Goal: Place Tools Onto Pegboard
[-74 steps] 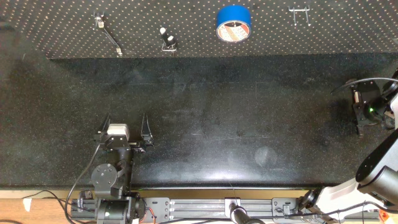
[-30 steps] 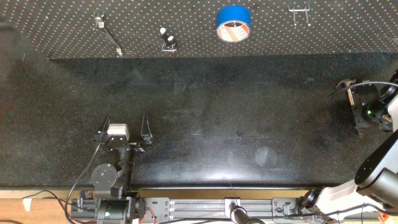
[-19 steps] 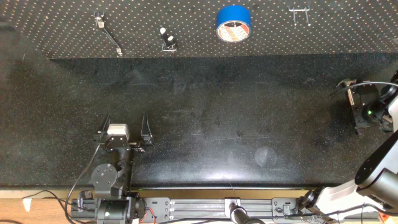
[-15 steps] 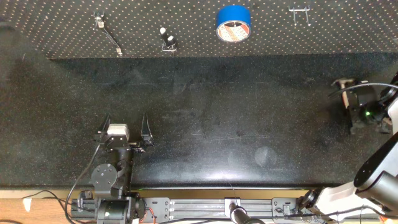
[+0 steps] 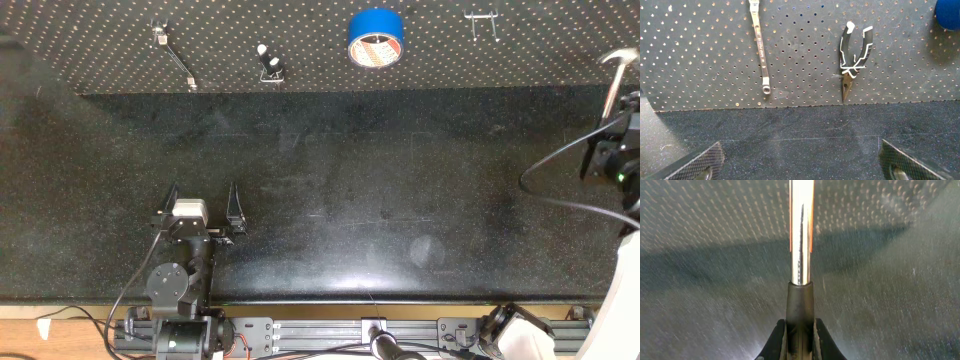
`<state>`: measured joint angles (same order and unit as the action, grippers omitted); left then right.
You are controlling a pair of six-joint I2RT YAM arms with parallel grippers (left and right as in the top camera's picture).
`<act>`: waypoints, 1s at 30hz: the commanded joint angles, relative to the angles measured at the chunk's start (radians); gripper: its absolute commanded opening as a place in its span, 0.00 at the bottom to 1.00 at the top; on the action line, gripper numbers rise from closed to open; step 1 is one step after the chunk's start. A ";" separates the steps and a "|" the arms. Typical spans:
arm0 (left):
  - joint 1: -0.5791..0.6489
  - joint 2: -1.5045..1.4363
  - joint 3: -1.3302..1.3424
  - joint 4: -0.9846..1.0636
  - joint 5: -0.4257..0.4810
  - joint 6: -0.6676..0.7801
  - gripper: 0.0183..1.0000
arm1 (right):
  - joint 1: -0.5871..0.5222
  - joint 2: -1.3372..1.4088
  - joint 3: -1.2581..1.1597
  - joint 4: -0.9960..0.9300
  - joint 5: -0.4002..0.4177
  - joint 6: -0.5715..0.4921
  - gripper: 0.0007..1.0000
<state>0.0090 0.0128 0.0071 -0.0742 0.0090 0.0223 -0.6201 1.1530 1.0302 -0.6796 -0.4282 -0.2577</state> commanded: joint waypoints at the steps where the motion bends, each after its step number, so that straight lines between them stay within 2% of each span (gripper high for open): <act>1: 0.005 -0.010 -0.002 -0.008 0.018 0.009 1.00 | 0.034 -0.011 0.010 0.147 -0.231 0.183 0.07; 4: 0.005 -0.010 -0.002 -0.008 0.018 0.009 1.00 | 0.105 -0.010 0.011 0.251 -0.222 0.249 0.07; 7: 0.005 -0.010 -0.002 -0.008 0.018 0.009 1.00 | 0.231 -0.010 0.011 0.306 -0.064 0.356 0.07; 11: 0.005 -0.010 -0.002 -0.008 0.018 0.009 1.00 | 0.355 -0.010 0.011 0.338 0.046 0.362 0.07; 14: 0.005 -0.010 -0.002 -0.008 0.018 0.009 1.00 | 0.451 -0.010 0.011 0.342 0.162 0.383 0.07; 18: 0.005 -0.010 -0.002 -0.008 0.018 0.009 1.00 | 0.557 -0.010 0.011 0.316 0.360 0.393 0.07; 21: 0.005 -0.010 -0.002 -0.008 0.018 0.009 1.00 | 0.610 0.007 0.011 0.312 0.457 0.396 0.07; 25: 0.005 -0.010 -0.002 -0.008 0.018 0.009 1.00 | 0.622 0.101 0.011 0.314 0.454 0.415 0.07; 30: 0.005 -0.010 -0.002 -0.008 0.018 0.009 1.00 | 0.622 0.174 0.011 0.330 0.391 0.415 0.07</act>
<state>0.0090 0.0128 0.0071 -0.0742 0.0090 0.0223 -0.0044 1.3033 1.0313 -0.3653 -0.0181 0.1394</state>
